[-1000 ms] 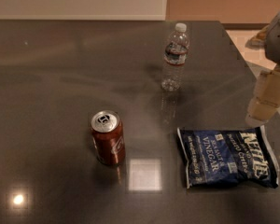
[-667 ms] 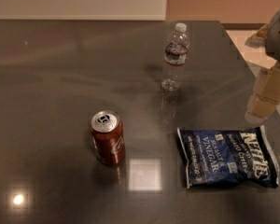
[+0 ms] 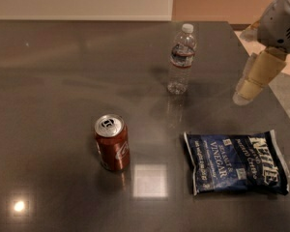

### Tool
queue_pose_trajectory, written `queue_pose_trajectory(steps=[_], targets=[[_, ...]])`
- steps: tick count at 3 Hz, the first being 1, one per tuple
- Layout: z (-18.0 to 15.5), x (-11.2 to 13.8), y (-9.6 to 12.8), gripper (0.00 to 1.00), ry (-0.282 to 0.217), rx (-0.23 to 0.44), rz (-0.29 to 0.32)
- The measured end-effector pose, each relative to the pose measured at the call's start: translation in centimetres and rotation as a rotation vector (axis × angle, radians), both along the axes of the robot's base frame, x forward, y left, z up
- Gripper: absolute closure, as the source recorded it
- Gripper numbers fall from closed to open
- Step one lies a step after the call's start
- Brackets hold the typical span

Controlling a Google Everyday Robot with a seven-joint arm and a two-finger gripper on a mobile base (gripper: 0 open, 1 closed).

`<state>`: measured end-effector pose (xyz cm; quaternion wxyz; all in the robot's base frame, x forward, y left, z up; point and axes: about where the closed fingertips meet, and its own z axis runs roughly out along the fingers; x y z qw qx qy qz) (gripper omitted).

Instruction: Move water bottle near coke can

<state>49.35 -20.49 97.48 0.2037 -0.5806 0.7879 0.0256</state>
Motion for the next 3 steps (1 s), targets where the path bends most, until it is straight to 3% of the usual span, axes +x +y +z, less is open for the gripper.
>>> queue_pose_trajectory(steps=[3], targets=[[-2.6,8.1,2.6,0.0,-0.021,0.198,-0.077]])
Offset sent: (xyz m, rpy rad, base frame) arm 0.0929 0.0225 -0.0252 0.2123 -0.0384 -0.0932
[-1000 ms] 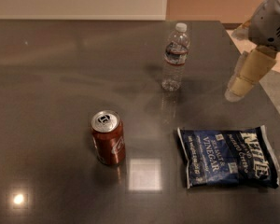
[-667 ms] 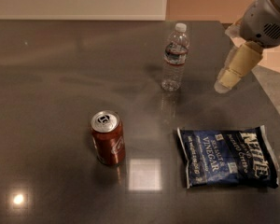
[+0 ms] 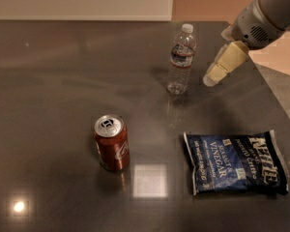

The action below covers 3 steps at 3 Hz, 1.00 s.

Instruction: Move water bottle near coke can

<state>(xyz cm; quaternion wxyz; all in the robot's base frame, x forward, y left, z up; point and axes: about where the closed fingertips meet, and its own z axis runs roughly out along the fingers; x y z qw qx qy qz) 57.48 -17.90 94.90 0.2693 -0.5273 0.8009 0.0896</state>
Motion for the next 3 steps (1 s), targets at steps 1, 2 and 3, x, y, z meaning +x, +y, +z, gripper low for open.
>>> queue_pose_trajectory(steps=[1,2,3], targets=[[-1.1,2.1,1.3,0.0,0.01,0.065,-0.014],[-1.5,3.4,2.6,0.0,0.01,0.117,-0.009],[-1.8,4.5,3.7,0.0,-0.004,0.158,0.005]])
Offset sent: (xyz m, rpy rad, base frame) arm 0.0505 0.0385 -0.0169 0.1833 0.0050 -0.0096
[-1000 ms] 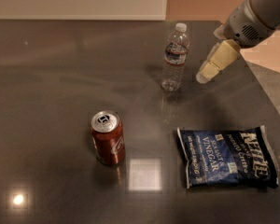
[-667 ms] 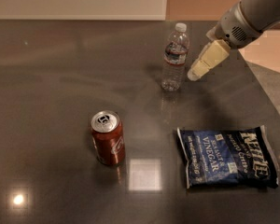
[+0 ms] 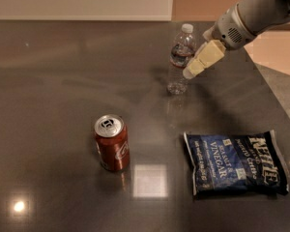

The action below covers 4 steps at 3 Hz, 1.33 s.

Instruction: Move water bottle near coke can

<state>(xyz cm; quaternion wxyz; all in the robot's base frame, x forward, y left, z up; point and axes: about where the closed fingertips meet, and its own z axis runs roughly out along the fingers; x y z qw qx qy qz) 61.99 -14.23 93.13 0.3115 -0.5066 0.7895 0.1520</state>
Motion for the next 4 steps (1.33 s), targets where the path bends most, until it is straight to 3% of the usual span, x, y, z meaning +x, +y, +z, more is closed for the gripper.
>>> queue_pose_trajectory(steps=[1,2,4], targets=[[-0.3,0.5,0.9,0.0,-0.011,0.025,0.017],[-0.3,1.1,1.7,0.18,-0.014,0.044,0.032],[0.0,0.9,2.8,0.65,0.005,0.086,0.081]])
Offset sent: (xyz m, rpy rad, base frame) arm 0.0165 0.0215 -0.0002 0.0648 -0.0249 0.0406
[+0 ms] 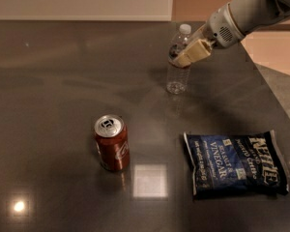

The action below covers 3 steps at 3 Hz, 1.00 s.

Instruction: Move water bottle near coke can

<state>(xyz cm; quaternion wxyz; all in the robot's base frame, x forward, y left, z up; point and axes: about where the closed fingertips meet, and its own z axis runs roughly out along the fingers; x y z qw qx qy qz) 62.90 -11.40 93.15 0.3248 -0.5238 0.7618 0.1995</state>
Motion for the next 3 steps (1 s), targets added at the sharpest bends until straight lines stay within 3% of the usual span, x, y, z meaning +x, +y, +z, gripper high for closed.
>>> queue_pose_trajectory(steps=[1,2,3], targets=[[0.9,-2.1,1.4,0.87,0.013,0.027,0.08],[2.3,-5.4,3.0,1.0,0.019,0.051,0.18],[3.1,-9.1,4.5,1.0,0.025,0.06,0.278]])
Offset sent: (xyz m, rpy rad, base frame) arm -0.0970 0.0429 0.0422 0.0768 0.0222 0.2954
